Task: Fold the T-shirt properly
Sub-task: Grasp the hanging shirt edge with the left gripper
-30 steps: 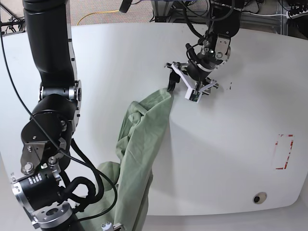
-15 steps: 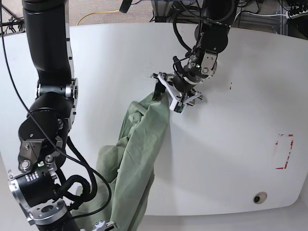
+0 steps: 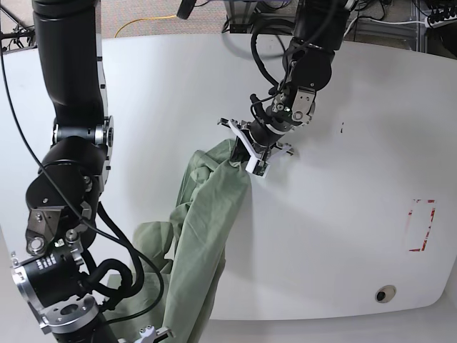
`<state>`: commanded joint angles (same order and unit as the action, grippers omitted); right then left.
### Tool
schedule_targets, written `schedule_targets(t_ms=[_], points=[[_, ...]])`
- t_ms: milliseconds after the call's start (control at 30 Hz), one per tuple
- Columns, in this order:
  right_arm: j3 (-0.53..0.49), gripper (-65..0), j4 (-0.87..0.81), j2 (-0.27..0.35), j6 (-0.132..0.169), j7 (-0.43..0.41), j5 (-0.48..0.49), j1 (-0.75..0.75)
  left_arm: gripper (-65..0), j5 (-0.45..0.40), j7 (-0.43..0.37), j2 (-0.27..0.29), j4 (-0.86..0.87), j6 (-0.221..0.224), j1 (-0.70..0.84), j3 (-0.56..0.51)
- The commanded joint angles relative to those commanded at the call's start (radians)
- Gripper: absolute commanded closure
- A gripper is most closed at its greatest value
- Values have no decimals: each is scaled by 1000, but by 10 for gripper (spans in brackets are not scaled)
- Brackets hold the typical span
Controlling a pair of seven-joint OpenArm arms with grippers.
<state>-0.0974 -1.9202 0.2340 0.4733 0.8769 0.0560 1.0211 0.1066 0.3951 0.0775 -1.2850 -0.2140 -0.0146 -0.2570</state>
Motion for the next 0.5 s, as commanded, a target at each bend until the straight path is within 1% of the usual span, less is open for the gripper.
schedule_targets(t_ms=[100, 267, 300, 333, 500], points=[[2, 0, 35, 2, -2, 0, 0, 3, -4, 0, 0, -35, -46, 0, 26, 40], [3, 0, 123, 3, -3, 0, -2, 20, -4, -5, 8, -46, -175, -5, 81, 149], [9, 0, 143, 12, -3, 0, -2, 21, -4, -6, 8, -61, -207, -6, 94, 180], [23, 0, 166, 17, -3, 0, -2, 21, -4, -5, 8, -89, -239, -6, 101, 203], [44, 0, 281, 11, -3, 0, -2, 72, -4, 0, 9, -169, -342, -6, 109, 255]])
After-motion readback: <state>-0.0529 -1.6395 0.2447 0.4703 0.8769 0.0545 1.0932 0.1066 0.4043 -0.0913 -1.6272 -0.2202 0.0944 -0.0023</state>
